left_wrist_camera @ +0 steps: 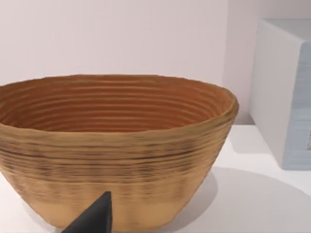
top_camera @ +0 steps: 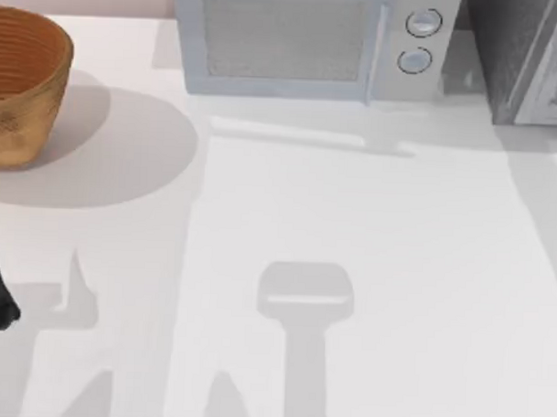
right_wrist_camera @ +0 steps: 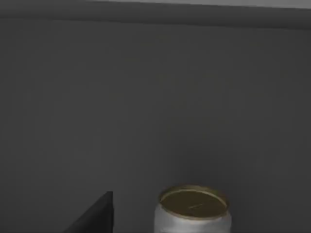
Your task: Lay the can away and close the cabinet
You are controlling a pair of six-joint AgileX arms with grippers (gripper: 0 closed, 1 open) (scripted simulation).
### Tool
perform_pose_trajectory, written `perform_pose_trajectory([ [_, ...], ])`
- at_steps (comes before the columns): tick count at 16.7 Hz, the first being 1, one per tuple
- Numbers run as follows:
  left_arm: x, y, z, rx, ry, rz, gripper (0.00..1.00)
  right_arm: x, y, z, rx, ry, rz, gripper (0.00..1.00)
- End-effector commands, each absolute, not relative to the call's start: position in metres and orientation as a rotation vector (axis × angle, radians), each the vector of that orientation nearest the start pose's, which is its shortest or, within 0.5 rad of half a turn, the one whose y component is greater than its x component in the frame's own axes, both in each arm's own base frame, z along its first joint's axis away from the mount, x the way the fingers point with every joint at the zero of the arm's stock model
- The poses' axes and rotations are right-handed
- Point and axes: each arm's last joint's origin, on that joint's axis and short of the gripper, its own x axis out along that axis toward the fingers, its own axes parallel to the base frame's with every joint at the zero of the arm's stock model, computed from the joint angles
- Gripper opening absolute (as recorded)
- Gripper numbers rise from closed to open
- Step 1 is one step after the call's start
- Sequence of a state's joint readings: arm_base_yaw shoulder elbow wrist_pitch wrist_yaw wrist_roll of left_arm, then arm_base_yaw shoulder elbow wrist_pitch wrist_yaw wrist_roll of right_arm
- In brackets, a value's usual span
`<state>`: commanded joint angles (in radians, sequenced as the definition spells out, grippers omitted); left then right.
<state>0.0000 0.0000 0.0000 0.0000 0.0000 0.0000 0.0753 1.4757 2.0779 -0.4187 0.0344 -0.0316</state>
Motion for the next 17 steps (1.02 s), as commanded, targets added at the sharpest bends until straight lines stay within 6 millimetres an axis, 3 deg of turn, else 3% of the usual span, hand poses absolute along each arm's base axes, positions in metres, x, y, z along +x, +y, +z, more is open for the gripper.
perform_pose_trajectory([
  [2,0.106,-0.001,0.16,0.0,0.0,0.0,1.0,0.226,0.02,0.55,-0.05,-0.191,0.057,1.0],
  [4,0.106,-0.001,0.16,0.0,0.0,0.0,1.0,0.193,0.015,0.512,-0.057,-0.171,0.057,1.0],
  [8,0.106,-0.001,0.16,0.0,0.0,0.0,1.0,0.144,0.007,0.398,-0.057,-0.088,0.052,1.0],
  [13,0.106,-0.001,0.16,0.0,0.0,0.0,1.0,0.111,0.002,0.26,-0.035,-0.028,0.033,1.0],
  [17,0.106,-0.001,0.16,0.0,0.0,0.0,1.0,0.105,0.0,0.189,-0.012,-0.01,0.012,1.0],
])
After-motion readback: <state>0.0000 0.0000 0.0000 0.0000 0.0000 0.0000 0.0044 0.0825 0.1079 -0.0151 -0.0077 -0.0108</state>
